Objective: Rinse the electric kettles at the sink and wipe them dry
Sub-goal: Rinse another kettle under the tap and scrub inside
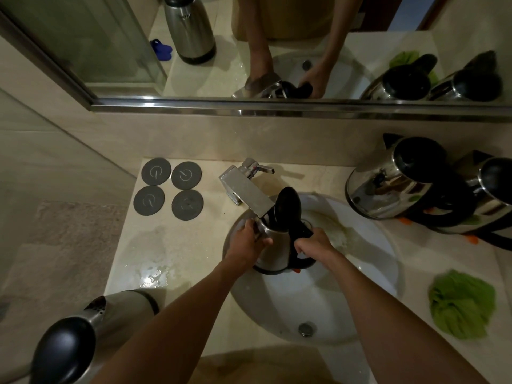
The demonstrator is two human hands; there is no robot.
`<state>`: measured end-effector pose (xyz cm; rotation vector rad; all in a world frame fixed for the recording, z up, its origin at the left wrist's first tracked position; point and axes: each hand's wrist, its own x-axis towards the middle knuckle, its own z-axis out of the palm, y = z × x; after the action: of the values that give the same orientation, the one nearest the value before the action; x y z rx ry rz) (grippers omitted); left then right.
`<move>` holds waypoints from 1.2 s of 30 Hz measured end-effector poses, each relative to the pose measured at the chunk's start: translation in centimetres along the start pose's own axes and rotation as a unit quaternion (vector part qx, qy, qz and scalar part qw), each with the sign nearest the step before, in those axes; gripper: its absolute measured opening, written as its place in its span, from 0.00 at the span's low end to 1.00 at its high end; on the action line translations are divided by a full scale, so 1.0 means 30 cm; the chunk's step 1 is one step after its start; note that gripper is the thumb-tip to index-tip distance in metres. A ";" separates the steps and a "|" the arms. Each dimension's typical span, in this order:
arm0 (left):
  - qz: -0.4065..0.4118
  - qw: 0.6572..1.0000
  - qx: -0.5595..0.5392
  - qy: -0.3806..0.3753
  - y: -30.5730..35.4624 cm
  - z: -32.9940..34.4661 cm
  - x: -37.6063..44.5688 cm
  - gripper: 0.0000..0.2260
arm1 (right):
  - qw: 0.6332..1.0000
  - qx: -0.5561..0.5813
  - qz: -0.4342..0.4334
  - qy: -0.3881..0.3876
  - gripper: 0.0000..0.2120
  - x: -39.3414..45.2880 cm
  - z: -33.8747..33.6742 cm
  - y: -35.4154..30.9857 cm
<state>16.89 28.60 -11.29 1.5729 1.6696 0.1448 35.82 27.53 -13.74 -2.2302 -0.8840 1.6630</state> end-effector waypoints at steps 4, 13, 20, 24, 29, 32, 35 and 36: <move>-0.004 1.000 0.002 -0.002 0.003 -0.002 -0.001 0.23 | 1.000 0.002 -0.007 -0.001 0.09 -0.007 -0.002 -0.002; -0.004 1.000 -0.006 -0.004 -0.003 0.003 0.001 0.23 | 1.000 -0.005 0.008 -0.005 0.19 0.001 0.003 0.006; -0.006 1.000 -0.006 -0.002 -0.008 0.001 0.003 0.23 | 1.000 -0.002 0.005 -0.004 0.10 -0.021 -0.004 -0.010; -0.011 1.000 -0.021 -0.006 -0.008 0.003 0.000 0.22 | 1.000 -0.007 0.002 -0.003 0.10 -0.027 -0.005 -0.015; -0.014 1.000 -0.019 -0.007 -0.010 0.004 -0.002 0.23 | 1.000 -0.010 0.001 -0.007 0.10 -0.030 -0.006 -0.017; -0.014 1.000 -0.022 -0.009 -0.014 0.006 0.000 0.23 | 1.000 -0.007 0.000 -0.008 0.10 -0.035 -0.009 -0.019; -0.018 0.999 -0.027 -0.008 -0.013 0.007 -0.005 0.24 | 1.000 0.000 0.000 -0.012 0.11 -0.039 -0.008 -0.021; -0.019 0.999 -0.026 -0.006 -0.014 0.008 -0.007 0.24 | 1.000 0.001 0.001 -0.013 0.11 -0.041 -0.008 -0.022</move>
<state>16.68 28.24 -11.59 1.5006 1.6730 0.1575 35.60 27.39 -12.34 -2.2133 -0.8879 1.6972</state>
